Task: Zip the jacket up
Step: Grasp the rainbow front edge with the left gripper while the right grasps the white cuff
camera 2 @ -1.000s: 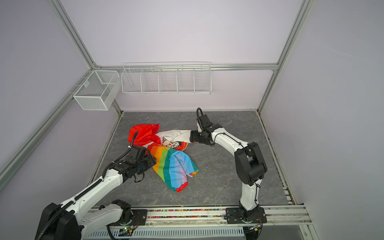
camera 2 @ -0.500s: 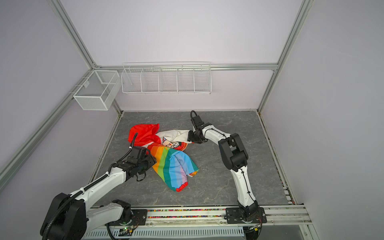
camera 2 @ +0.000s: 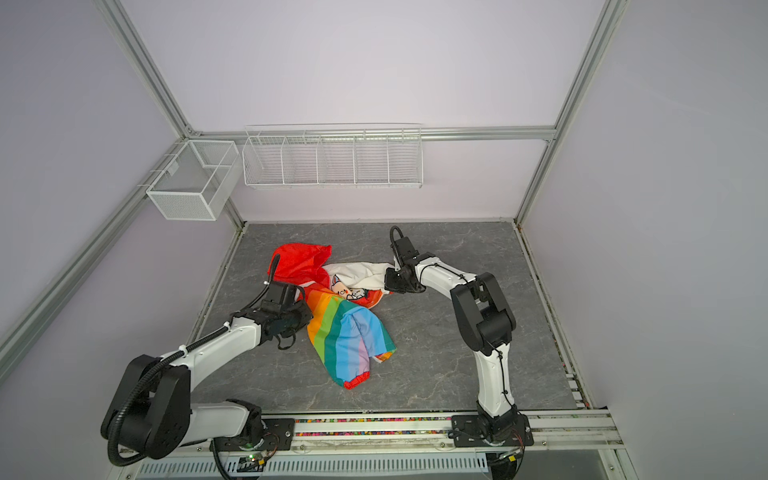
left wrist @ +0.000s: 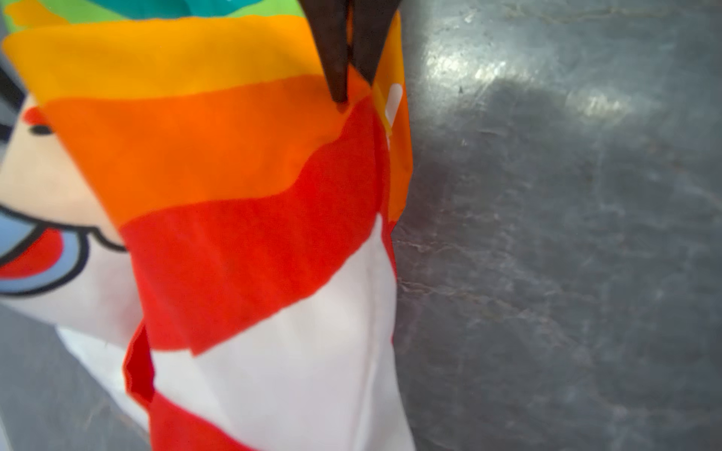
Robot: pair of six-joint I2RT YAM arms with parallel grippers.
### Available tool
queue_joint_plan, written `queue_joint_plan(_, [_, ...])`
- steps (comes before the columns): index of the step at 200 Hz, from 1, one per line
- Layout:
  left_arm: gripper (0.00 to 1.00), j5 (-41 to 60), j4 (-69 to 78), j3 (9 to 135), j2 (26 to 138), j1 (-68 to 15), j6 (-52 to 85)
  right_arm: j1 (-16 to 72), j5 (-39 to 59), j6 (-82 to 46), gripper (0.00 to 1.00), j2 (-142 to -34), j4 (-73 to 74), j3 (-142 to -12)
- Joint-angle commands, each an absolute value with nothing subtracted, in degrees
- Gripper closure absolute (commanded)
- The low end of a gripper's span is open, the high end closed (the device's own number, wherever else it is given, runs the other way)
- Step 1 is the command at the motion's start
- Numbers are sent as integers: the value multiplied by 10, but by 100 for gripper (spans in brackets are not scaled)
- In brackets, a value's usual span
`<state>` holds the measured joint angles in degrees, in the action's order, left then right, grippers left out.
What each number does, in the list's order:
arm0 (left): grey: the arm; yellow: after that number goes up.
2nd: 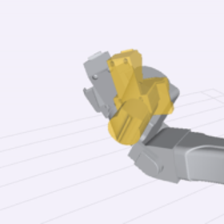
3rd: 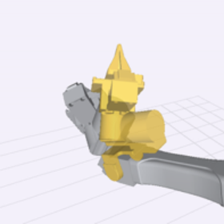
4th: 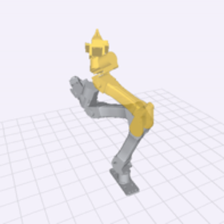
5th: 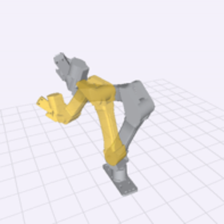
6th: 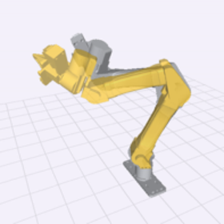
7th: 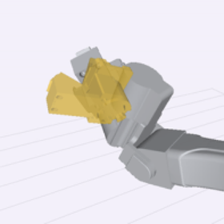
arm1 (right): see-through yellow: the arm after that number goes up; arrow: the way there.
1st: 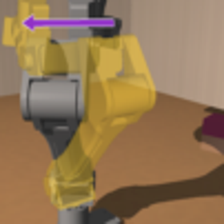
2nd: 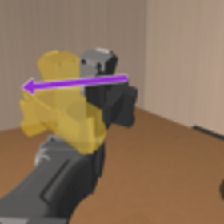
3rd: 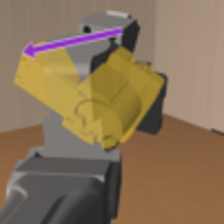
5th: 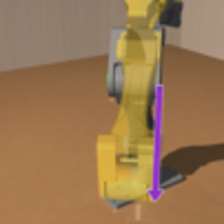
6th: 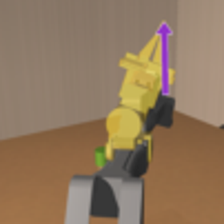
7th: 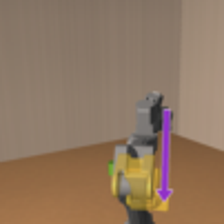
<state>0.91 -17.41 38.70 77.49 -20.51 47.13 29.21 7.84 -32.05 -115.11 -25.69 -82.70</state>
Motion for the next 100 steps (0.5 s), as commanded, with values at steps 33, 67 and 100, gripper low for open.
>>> queue_joint_plan(33, [100,22,-198,455,824,-204,430,280,47,-300,93,-1049,-261,-742])
queue_joint_plan(67, [100,23,-214,502,853,-209,414,274,33,-294,93,-977,-269,-691])
queue_joint_plan(100, [100,24,-229,553,888,-220,402,262,19,-287,93,-896,-291,-655])
